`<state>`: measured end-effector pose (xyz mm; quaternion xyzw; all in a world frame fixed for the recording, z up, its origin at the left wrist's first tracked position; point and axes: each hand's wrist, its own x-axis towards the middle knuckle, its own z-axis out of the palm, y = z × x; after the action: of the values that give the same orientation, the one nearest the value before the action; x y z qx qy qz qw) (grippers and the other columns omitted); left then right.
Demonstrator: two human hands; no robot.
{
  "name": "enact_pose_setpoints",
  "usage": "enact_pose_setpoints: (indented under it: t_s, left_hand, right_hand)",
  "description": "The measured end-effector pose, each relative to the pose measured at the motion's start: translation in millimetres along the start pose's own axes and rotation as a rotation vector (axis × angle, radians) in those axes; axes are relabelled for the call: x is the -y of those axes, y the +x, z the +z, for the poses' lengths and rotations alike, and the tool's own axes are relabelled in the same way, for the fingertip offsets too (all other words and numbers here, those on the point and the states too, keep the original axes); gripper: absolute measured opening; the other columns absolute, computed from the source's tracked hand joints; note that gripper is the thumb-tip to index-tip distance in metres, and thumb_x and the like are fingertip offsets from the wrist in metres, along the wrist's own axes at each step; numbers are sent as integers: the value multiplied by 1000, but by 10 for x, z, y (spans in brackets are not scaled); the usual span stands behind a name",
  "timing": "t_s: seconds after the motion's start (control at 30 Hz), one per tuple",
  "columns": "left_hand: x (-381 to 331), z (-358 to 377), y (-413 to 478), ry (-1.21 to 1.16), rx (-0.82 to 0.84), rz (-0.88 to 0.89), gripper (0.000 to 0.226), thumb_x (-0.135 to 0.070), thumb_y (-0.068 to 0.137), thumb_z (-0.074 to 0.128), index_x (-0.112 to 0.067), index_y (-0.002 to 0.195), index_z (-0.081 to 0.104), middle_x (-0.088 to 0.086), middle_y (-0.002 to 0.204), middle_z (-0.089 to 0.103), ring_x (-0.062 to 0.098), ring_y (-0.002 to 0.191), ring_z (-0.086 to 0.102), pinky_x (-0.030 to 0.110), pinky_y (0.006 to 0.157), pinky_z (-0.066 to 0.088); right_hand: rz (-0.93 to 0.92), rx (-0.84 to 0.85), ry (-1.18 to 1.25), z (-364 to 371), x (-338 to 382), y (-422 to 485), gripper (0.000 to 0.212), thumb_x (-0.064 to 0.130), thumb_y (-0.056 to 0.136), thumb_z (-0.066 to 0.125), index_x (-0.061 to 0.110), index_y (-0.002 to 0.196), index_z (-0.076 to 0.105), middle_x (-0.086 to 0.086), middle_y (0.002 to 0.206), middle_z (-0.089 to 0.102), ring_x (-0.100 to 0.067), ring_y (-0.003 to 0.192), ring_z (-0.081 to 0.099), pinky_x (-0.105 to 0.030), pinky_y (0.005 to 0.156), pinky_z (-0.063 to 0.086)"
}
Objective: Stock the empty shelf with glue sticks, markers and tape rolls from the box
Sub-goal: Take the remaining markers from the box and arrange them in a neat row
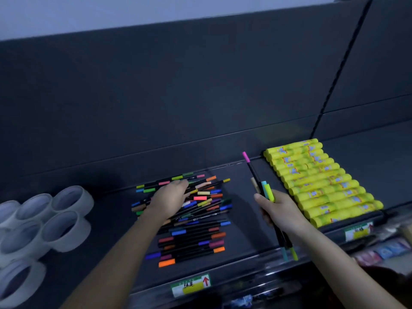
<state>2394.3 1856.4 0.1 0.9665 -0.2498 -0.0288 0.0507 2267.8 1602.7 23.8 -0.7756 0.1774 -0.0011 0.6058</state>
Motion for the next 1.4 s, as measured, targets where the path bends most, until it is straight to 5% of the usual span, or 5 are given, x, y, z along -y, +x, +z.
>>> enact_pose_setpoints:
  t_s: [0.17,0.3,0.53,1.07,1.4]
  left_hand:
    - [83,70,178,33,51,-23,11,-16,100,44,-9,92,46,5,91,47,20,84,48,26,70,37]
    - [73,149,198,-36,54,-47,31,-35,98,48,-8,112,53,7,111,51,25,107,48,33,85,43]
    - [169,189,115,-48,10,-132,61,-61,85,50,-13,122,52,6,118,53,23,109,47,34,89,44]
    - [245,232,-596,-342,-208,-416,51,-42,90,58,-20,135,47,2,133,46,22,127,34,38,106,30]
    - [170,347,-885,-403,-236,-472,44,-33,89,63,-14,127,54,3,131,50,22,123,39,36,104,35]
  right_hand:
    - [-3,36,-54,8,2,115,29,18,96,54,12,69,44,5,45,48,-14,41,39,-26,41,33]
    - [-21,67,-125,42,66,279,29,19,95,55,12,69,45,5,46,49,-12,39,40,-26,41,35]
    - [-13,181,-158,213,116,499,25,24,96,54,12,76,47,-4,60,53,-15,47,43,-24,42,36]
    - [-184,378,-460,803,348,787,27,23,93,59,19,68,49,1,61,54,-14,53,46,-27,54,37]
    - [-410,482,-974,1436,384,1039,19,27,97,53,8,97,51,-11,95,58,-33,95,58,-32,68,38]
